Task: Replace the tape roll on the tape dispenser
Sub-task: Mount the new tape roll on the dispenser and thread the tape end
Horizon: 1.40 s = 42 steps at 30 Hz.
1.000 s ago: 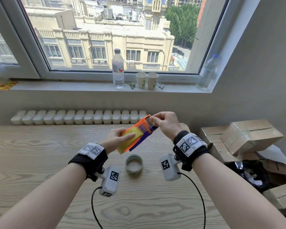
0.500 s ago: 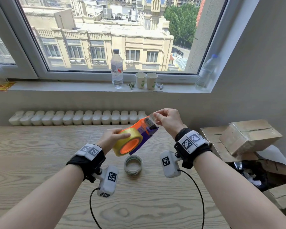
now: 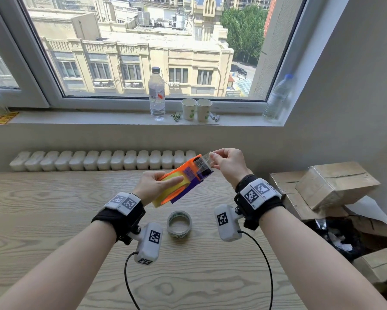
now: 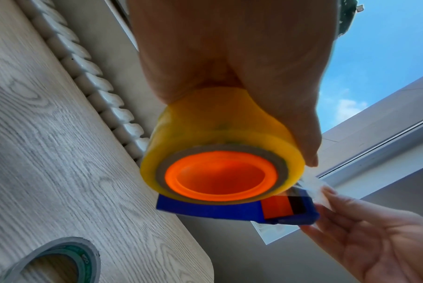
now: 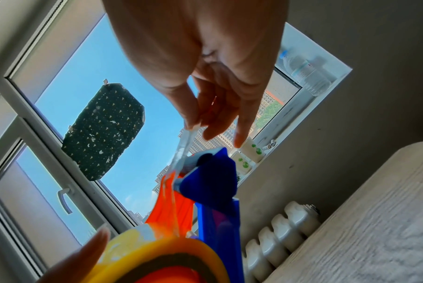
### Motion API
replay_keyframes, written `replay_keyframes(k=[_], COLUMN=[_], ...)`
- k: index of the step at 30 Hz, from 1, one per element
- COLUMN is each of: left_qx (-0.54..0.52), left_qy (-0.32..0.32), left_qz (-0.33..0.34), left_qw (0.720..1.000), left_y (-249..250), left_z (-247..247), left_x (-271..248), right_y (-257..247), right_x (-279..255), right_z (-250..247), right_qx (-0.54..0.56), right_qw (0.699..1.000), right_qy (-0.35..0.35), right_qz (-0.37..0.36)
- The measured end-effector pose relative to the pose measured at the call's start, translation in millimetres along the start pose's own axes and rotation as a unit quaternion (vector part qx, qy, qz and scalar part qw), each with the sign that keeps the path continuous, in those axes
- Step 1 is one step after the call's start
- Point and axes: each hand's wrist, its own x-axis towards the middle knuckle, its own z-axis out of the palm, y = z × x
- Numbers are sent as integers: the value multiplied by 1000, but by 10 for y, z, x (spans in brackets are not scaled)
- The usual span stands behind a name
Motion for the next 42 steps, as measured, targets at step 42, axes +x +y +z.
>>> replay_keyframes(k=[42], left_qx=[-18], left_qy=[-25], left_qz=[14], left_qw=[999], left_y=[1], left_z=[-107], left_x=[-10], right_y=[210], right_x=[-98], right_z=[53], right_qx=[27], right_qw=[999], right_qy=[22], right_qz=[12])
